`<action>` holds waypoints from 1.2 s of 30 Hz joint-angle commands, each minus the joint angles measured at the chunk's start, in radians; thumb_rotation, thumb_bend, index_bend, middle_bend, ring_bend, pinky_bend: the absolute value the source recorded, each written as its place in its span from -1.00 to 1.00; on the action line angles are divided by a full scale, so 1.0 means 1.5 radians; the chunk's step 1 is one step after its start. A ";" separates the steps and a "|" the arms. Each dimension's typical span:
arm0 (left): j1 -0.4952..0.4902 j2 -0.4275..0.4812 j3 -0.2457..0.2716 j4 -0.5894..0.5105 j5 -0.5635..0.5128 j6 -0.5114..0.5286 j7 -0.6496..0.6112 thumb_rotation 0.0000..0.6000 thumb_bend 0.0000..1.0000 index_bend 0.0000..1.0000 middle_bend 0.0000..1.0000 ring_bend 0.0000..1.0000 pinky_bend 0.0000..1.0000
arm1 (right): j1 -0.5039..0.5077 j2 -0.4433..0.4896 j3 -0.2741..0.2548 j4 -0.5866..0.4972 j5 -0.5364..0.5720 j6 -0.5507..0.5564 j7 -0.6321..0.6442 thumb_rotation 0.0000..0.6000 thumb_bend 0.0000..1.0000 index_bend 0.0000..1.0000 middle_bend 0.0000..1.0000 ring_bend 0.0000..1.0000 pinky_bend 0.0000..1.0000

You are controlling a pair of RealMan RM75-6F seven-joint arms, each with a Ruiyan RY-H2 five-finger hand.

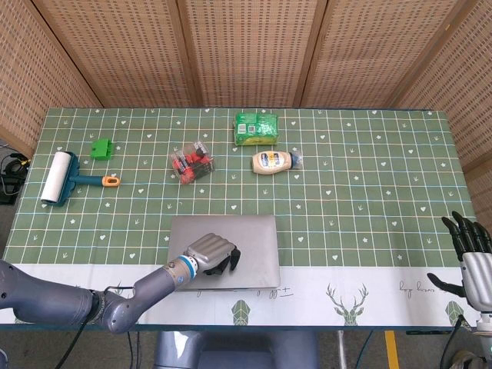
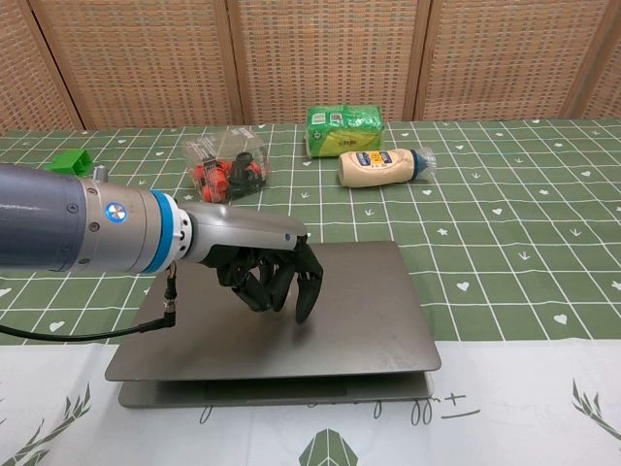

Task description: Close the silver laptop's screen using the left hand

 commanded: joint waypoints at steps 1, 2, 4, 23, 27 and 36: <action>0.001 -0.005 0.004 0.006 -0.001 -0.004 0.000 1.00 1.00 0.00 -0.26 -0.22 -0.27 | 0.000 0.000 0.000 -0.001 0.001 -0.001 -0.001 1.00 -0.97 -0.98 -1.00 -1.00 -1.00; 0.001 -0.007 0.005 0.008 -0.002 -0.004 0.000 1.00 1.00 0.00 -0.26 -0.22 -0.27 | 0.000 0.001 0.000 -0.001 0.001 -0.002 -0.001 1.00 -0.97 -0.98 -1.00 -1.00 -1.00; 0.002 -0.009 0.007 0.011 -0.002 -0.005 0.000 1.00 1.00 0.00 -0.26 -0.22 -0.27 | 0.000 0.001 0.000 -0.001 0.002 -0.002 -0.001 1.00 -0.97 -0.97 -1.00 -1.00 -1.00; 0.014 0.003 0.027 0.004 -0.004 -0.001 0.001 1.00 1.00 -0.04 -0.27 -0.22 -0.27 | -0.003 0.003 -0.005 -0.012 -0.011 0.005 -0.010 1.00 -0.97 -0.97 -1.00 -1.00 -1.00; 0.032 0.020 0.017 -0.013 0.011 0.018 -0.020 1.00 0.83 -0.24 -0.52 -0.43 -0.46 | -0.003 0.003 -0.007 -0.014 -0.014 0.006 -0.013 1.00 -0.97 -0.97 -1.00 -1.00 -1.00; 0.167 0.119 0.053 -0.118 0.185 0.248 -0.003 1.00 -0.27 -0.96 -1.00 -1.00 -1.00 | -0.001 -0.002 -0.009 -0.013 -0.023 0.007 -0.021 1.00 -0.97 -0.97 -1.00 -1.00 -1.00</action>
